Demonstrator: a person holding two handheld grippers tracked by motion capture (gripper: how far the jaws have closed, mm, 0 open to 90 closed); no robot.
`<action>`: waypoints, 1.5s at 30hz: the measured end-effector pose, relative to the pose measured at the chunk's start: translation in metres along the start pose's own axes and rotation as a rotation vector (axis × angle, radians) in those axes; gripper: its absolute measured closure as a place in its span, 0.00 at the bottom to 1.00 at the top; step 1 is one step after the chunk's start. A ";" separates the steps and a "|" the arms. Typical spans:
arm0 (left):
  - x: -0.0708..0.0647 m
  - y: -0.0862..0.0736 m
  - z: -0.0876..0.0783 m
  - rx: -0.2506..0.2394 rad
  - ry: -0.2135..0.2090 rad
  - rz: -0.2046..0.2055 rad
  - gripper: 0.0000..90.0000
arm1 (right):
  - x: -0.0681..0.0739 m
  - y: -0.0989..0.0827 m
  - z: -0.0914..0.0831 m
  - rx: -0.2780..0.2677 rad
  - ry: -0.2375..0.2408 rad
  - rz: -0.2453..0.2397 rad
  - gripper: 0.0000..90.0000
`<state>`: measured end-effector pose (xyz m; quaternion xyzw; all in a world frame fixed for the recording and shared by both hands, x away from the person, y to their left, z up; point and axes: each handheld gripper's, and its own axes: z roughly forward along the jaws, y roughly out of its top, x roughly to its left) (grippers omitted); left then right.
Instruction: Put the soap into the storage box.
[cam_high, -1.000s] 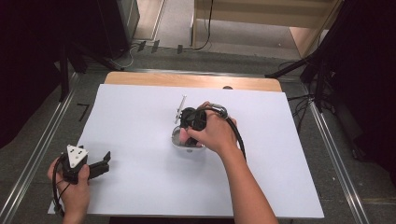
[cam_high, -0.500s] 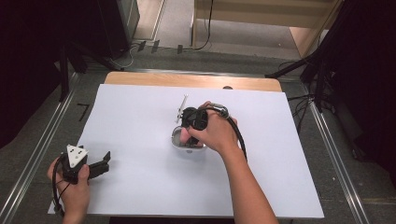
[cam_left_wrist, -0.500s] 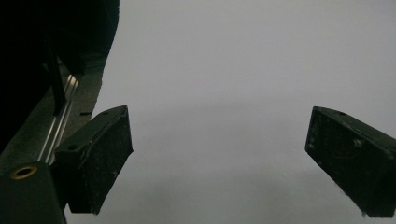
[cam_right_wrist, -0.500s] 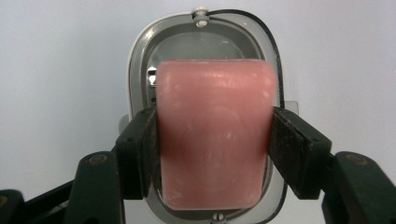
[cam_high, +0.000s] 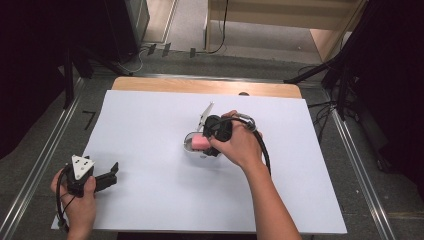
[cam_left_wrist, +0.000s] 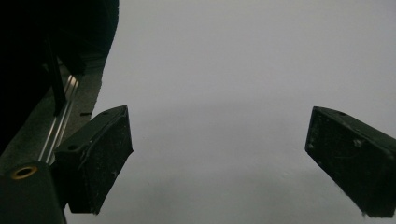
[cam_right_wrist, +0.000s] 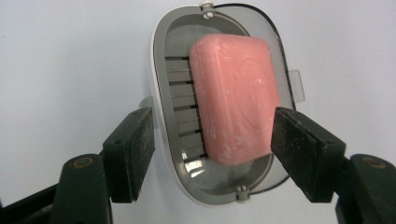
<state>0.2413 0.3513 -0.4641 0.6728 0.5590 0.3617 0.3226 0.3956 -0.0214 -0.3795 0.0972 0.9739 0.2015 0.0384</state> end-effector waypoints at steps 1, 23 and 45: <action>0.000 0.000 0.000 0.000 0.000 0.000 0.09 | 0.000 -0.003 -0.002 -0.007 -0.008 0.010 0.34; -0.001 0.000 0.000 -0.001 0.006 0.013 0.09 | 0.007 -0.090 -0.021 -0.143 -0.070 0.198 0.20; -0.002 0.000 0.000 -0.001 0.009 0.018 0.09 | 0.024 -0.171 -0.017 -0.191 -0.141 0.354 0.15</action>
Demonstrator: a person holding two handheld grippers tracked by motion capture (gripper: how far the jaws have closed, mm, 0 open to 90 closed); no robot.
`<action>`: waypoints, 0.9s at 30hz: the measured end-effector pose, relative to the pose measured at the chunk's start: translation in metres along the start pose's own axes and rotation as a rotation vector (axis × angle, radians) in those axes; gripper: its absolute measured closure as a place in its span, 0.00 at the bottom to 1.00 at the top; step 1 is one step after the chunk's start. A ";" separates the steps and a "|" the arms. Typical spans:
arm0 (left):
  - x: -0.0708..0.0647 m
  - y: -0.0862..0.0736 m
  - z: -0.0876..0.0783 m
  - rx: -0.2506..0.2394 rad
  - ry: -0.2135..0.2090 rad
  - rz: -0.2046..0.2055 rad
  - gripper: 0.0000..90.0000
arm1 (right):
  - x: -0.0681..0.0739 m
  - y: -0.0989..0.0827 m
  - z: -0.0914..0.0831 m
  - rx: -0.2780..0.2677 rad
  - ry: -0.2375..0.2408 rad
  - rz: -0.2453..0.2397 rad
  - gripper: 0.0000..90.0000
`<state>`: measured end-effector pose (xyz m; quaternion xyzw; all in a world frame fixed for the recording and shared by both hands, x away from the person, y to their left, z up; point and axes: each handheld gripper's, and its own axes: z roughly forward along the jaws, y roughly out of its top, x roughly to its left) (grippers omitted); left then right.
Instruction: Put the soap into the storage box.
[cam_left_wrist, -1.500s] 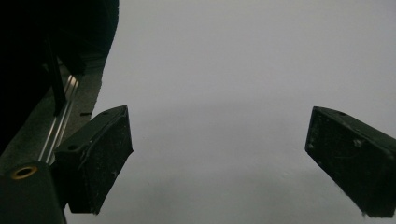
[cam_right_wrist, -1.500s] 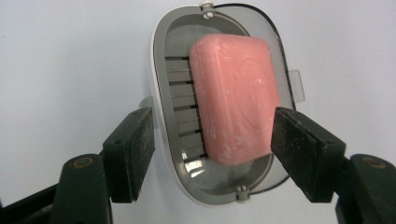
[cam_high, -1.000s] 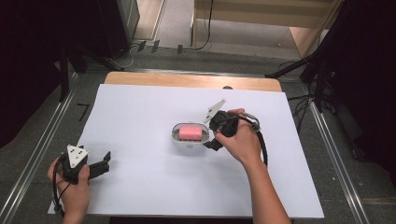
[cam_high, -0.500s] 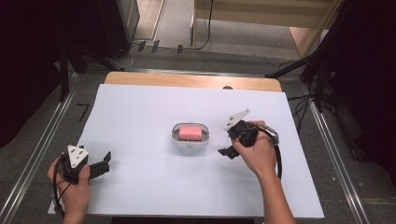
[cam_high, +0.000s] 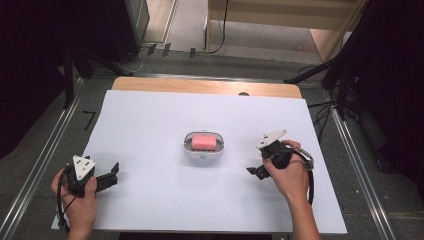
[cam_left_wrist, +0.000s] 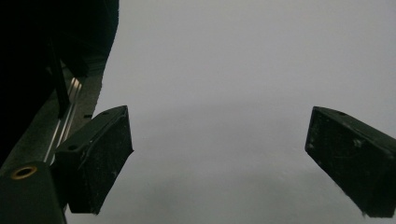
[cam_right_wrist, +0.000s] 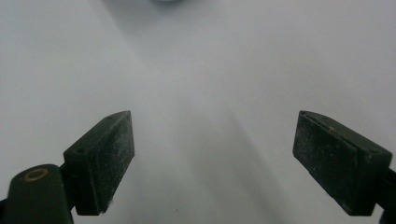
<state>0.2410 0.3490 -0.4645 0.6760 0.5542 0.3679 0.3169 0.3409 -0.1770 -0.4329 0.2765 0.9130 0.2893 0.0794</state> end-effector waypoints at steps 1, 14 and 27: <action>0.000 0.000 0.000 -0.001 0.000 -0.001 0.09 | -0.001 -0.003 -0.001 0.000 -0.006 0.006 0.15; -0.001 0.000 0.000 -0.002 0.002 0.008 0.09 | -0.005 -0.045 -0.005 -0.026 -0.042 0.077 0.15; -0.001 0.000 0.000 -0.002 0.003 0.009 0.09 | -0.005 -0.076 -0.013 -0.076 -0.081 0.128 0.15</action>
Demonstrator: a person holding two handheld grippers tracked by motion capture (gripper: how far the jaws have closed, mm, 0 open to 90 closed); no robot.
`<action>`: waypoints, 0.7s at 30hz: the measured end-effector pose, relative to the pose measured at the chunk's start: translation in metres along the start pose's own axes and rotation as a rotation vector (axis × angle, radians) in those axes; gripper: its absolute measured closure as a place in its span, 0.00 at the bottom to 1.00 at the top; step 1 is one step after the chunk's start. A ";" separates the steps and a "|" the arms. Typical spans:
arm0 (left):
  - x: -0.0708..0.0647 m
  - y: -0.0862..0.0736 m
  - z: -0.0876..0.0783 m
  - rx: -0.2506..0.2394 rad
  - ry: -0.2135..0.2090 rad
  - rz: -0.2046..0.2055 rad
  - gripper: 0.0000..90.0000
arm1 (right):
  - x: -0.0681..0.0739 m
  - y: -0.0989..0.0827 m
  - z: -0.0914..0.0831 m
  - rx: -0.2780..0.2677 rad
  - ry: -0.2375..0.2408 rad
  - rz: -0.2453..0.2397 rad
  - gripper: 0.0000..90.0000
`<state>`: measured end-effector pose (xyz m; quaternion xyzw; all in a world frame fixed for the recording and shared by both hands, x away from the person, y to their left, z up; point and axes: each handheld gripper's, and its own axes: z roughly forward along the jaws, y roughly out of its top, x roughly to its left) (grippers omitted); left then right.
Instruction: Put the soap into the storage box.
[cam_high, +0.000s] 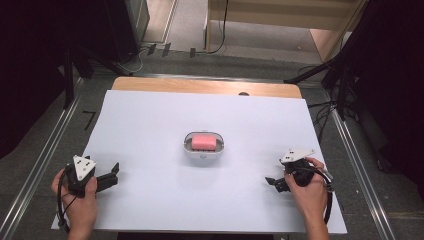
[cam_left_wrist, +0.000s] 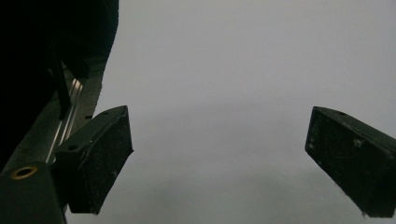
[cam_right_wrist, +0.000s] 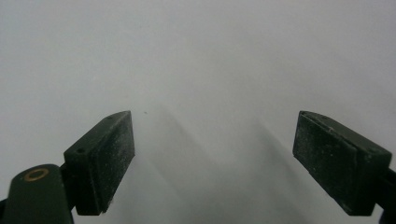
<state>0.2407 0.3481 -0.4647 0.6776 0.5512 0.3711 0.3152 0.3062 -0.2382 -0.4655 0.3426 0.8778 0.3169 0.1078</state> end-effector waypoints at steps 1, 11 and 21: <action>0.000 0.000 0.000 0.000 0.000 0.001 0.09 | 0.000 -0.003 -0.001 -0.004 -0.003 0.008 0.15; 0.000 0.000 0.000 0.003 0.001 0.006 0.09 | -0.005 -0.032 -0.013 -0.108 -0.034 0.075 0.14; 0.000 0.000 0.000 0.002 0.000 0.003 0.09 | -0.004 -0.061 -0.025 -0.202 -0.051 0.148 0.14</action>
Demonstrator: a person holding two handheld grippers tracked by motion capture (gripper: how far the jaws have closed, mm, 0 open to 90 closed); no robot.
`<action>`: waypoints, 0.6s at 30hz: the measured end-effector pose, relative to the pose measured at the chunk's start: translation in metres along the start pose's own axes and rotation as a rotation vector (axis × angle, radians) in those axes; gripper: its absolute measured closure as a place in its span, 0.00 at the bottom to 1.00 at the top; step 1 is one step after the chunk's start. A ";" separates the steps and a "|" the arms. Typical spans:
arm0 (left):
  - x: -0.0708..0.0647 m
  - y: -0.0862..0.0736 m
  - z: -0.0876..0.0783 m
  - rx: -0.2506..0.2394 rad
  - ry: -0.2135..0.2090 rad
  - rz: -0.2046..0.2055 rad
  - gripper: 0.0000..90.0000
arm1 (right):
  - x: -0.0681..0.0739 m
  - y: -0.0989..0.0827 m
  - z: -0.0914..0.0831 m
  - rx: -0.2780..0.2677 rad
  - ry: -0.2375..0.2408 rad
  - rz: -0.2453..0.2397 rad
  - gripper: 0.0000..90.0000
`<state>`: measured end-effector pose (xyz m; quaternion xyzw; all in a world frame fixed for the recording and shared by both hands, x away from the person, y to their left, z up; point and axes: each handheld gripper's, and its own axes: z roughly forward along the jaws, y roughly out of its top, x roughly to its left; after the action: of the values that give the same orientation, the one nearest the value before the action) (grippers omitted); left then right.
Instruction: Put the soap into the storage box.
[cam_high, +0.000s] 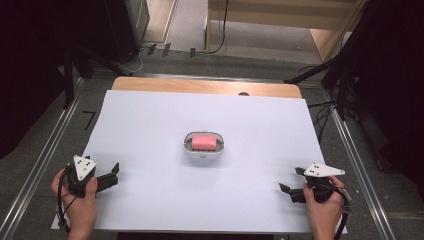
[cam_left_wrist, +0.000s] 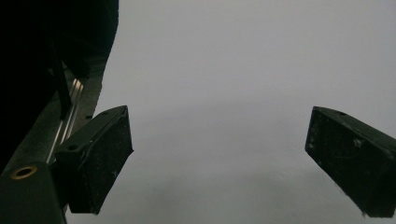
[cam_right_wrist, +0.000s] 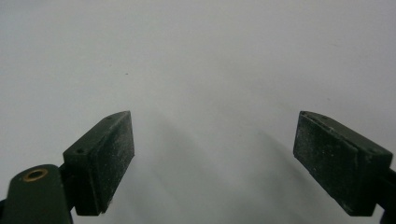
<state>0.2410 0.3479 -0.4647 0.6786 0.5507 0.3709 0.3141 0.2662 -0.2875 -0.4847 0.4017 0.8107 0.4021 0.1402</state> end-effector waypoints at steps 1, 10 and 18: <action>0.000 0.000 0.000 0.000 0.000 -0.001 0.09 | 0.000 -0.002 -0.002 -0.005 -0.002 0.012 0.14; 0.001 0.000 0.000 0.004 -0.002 -0.007 0.09 | -0.007 -0.023 -0.025 -0.105 -0.032 0.087 0.14; 0.004 0.000 0.000 0.001 -0.014 -0.034 0.09 | -0.006 -0.036 -0.041 -0.202 -0.062 0.118 0.15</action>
<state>0.2412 0.3518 -0.4639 0.6718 0.5602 0.3604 0.3241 0.2282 -0.3271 -0.4869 0.4447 0.7364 0.4767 0.1811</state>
